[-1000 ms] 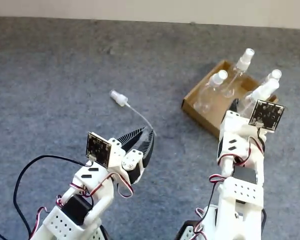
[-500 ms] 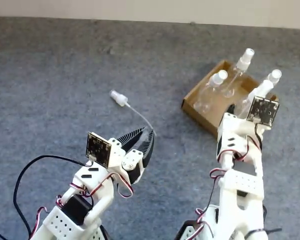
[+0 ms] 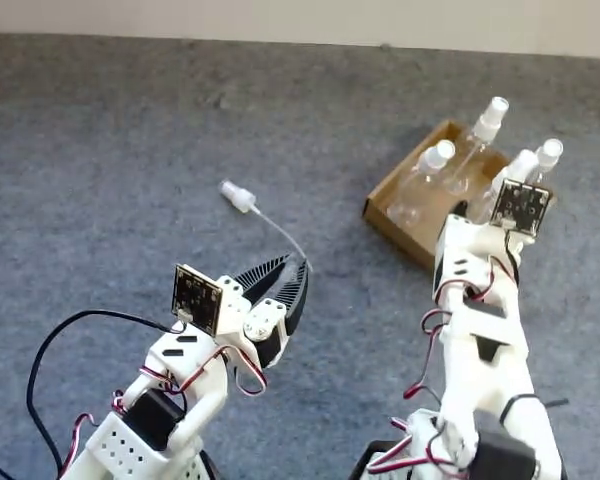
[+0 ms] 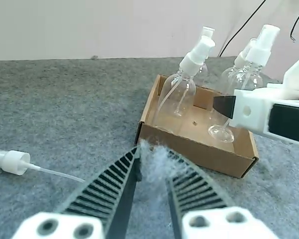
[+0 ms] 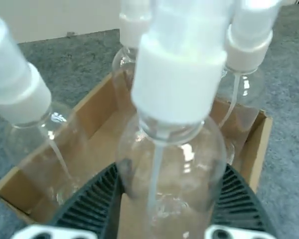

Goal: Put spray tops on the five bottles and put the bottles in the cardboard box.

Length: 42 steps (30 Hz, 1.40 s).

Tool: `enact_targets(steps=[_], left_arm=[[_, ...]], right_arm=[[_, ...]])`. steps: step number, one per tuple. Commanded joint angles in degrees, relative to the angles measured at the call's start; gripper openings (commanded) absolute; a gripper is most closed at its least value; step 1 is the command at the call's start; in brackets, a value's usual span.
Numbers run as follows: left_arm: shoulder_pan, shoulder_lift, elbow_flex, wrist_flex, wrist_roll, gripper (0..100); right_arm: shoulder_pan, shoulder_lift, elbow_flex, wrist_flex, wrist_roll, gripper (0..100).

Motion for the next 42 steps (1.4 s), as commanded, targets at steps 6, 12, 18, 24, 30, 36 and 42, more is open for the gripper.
enact_targets(steps=[6,12,18,24,30,36,42], left_arm=[[-1.1,-1.0,1.0,-1.5,0.5,1],[-1.1,-1.0,1.0,-1.5,0.5,1],[-1.1,-1.0,1.0,-1.5,0.5,1],[-1.1,-1.0,1.0,-1.5,0.5,1],[-1.1,-1.0,1.0,-1.5,0.5,1],[-1.1,-1.0,1.0,-1.5,0.5,1],[-1.1,-1.0,1.0,-1.5,0.5,1]], right_arm=[[-0.4,6.5,-8.7,-3.9,-0.2,18.0],[-0.6,11.1,-12.2,-4.6,-0.3,18.0],[-0.7,15.5,-16.5,-4.6,-0.3,18.0],[-1.9,19.4,-19.7,-4.6,-0.1,18.0],[-3.0,22.1,-21.4,-4.6,0.0,18.0],[-3.0,25.2,-24.0,-4.6,0.0,18.0],[-3.0,29.1,-26.3,-4.6,0.0,18.0]])
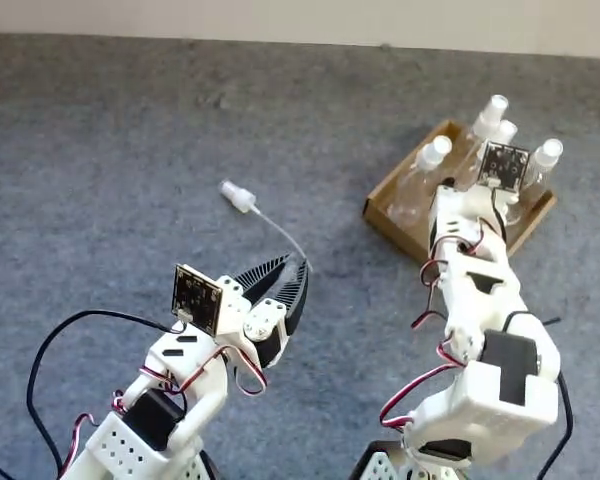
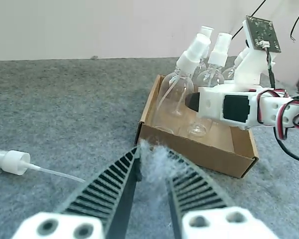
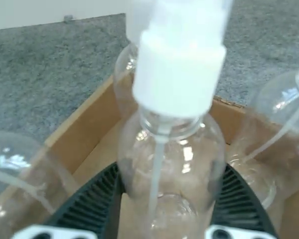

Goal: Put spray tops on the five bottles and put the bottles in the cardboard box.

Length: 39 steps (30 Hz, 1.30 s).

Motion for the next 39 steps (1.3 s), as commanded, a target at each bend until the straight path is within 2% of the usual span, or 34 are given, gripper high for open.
enact_targets(steps=[1,34,39], left_arm=[[-1.1,-1.0,1.0,-1.5,0.5,1],[-1.1,-1.0,1.0,-1.5,0.4,1],[-1.1,-1.0,1.0,-1.7,0.4,1]], right_arm=[[-0.7,0.2,-3.8,-1.7,0.0,18.1],[-2.2,0.3,-3.2,-1.7,0.2,18.6],[-2.3,0.3,-3.2,-1.6,4.4,18.6]])
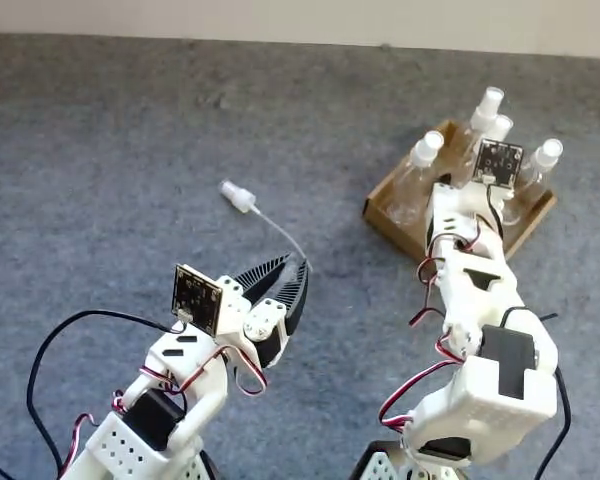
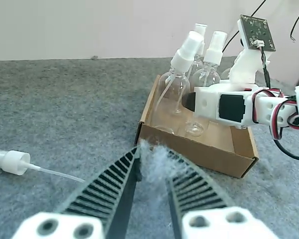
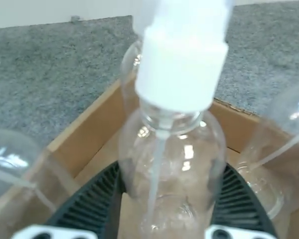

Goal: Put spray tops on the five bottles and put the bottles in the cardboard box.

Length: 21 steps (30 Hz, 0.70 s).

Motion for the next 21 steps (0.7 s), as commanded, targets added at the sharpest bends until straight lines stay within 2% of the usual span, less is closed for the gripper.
enact_targets(steps=[1,8,17,21], left_arm=[[-1.1,-1.0,1.0,-1.7,0.4,1],[-1.1,-1.0,1.0,-1.7,0.4,1],[-1.1,-1.0,1.0,-1.7,0.3,1],[-1.1,-1.0,1.0,-1.7,-5.5,1]], right_arm=[[-1.4,-0.7,-2.4,-1.0,2.3,18.6],[-1.4,-0.7,-2.2,-1.0,2.3,30.5],[-1.4,-0.7,-2.2,-0.7,2.3,30.8],[-1.4,-0.7,-2.2,-0.7,2.4,30.8]])
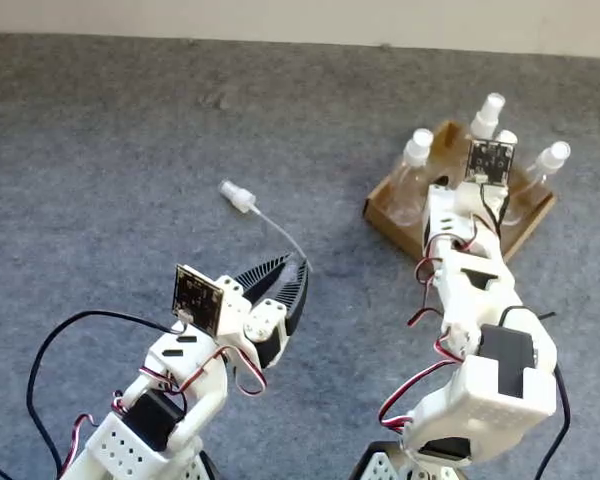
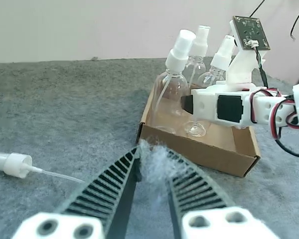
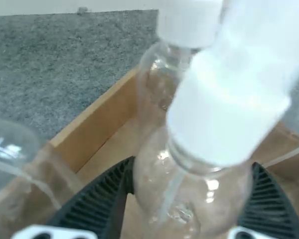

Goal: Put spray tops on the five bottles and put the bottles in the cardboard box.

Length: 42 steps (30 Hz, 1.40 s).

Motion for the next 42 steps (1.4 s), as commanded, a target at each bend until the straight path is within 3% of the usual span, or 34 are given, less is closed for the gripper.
enact_targets(steps=[1,21,42], left_arm=[[-1.1,-1.0,1.0,-1.7,-5.2,1],[-1.1,-1.0,1.0,-1.5,-5.3,1],[-1.1,-1.0,0.5,2.3,-5.3,1]], right_arm=[[-0.7,-0.7,-2.2,-0.7,0.8,30.8],[-0.7,-11.0,4.0,-0.3,1.0,30.7],[-0.3,-26.2,4.0,20.8,1.0,30.7]])
